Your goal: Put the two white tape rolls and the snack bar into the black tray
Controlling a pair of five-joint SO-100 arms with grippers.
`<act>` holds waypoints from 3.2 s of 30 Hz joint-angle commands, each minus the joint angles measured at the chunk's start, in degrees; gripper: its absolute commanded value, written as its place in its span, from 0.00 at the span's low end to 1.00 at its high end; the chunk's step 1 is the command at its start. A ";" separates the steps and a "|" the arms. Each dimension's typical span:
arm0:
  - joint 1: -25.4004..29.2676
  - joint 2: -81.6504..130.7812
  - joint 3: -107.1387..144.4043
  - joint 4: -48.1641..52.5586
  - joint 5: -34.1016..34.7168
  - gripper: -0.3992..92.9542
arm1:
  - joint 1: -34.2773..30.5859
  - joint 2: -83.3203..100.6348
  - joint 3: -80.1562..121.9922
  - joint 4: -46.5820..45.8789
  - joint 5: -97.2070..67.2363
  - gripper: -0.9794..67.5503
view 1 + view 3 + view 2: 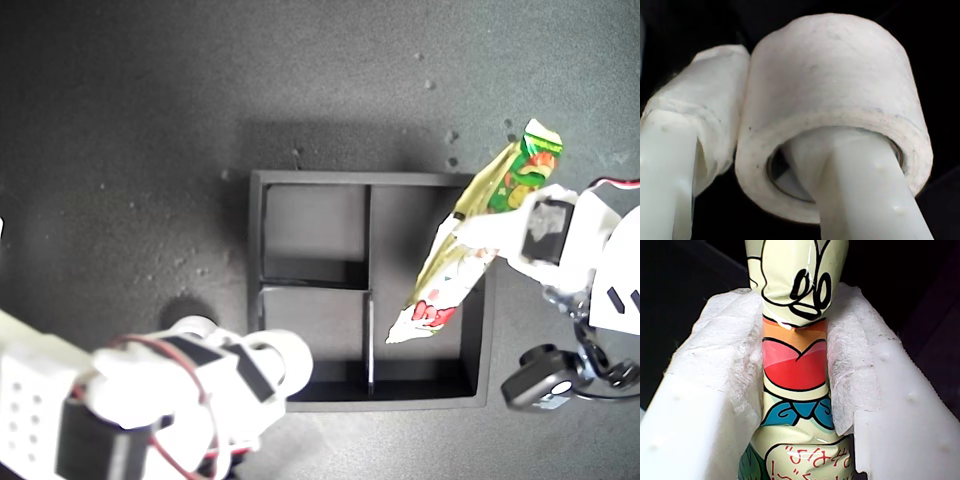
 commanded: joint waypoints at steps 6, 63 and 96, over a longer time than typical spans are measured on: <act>0.18 -21.27 -31.64 9.67 1.05 0.01 | -1.93 0.44 0.70 -1.23 1.14 0.01; 18.02 30.67 62.14 -29.62 -28.30 0.22 | -1.93 -5.27 -48.34 40.78 25.49 0.11; 6.86 39.11 58.80 -14.33 -20.39 0.01 | -16.52 1.85 -47.64 47.02 66.45 0.01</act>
